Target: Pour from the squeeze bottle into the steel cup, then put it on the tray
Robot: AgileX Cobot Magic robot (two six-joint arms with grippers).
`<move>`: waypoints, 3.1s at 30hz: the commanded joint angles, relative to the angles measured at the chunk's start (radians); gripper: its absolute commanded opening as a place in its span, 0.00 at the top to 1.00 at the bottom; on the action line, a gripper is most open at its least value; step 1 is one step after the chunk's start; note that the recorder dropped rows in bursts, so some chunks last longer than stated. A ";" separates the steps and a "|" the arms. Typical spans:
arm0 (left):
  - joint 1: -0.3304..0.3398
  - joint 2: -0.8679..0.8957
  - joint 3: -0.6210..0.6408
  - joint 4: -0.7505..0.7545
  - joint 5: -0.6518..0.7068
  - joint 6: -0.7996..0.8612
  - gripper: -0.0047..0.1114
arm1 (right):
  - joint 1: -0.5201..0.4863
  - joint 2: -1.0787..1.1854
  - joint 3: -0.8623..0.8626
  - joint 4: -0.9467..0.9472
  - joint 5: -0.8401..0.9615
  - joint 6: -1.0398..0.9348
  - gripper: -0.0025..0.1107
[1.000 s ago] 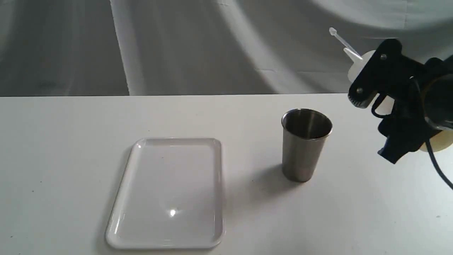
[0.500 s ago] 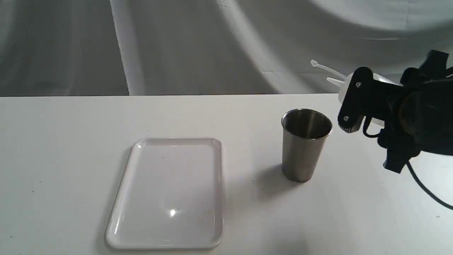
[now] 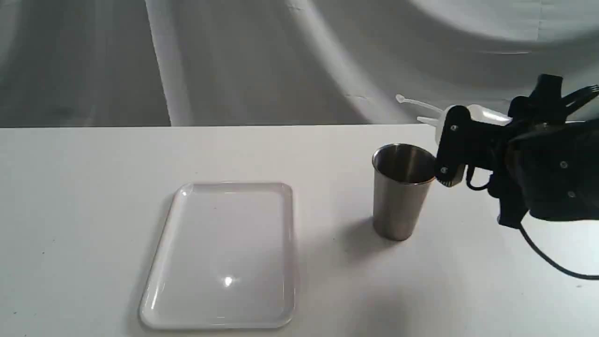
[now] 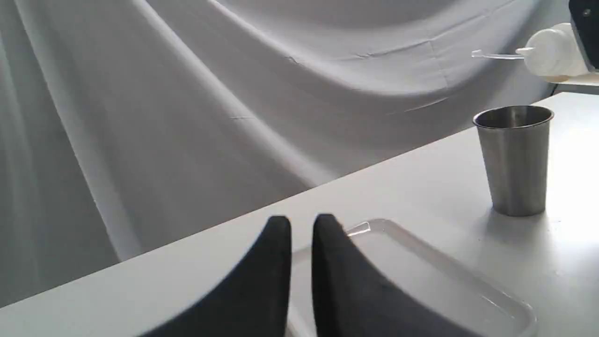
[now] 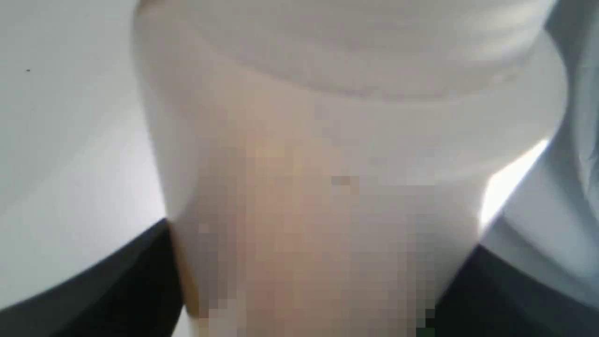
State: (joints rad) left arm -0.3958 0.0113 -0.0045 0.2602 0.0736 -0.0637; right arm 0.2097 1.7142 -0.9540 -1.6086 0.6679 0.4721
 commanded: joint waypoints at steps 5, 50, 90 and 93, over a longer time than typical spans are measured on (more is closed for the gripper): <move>0.002 0.003 0.004 -0.002 -0.006 -0.003 0.89 | 0.000 0.021 -0.124 -0.035 0.075 -0.033 0.66; 0.002 0.003 0.004 -0.002 -0.006 -0.003 0.89 | 0.000 0.023 -0.136 -0.136 0.165 -0.472 0.67; 0.002 0.003 0.004 -0.002 -0.006 -0.003 0.89 | 0.000 0.023 -0.142 -0.136 0.160 -0.670 0.67; 0.002 0.003 0.004 -0.002 -0.006 -0.003 0.89 | 0.000 0.023 -0.142 -0.136 0.160 -0.670 0.67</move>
State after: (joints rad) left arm -0.3958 0.0113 -0.0045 0.2602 0.0736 -0.0637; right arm 0.2097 1.7478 -1.0783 -1.7103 0.8023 -0.1969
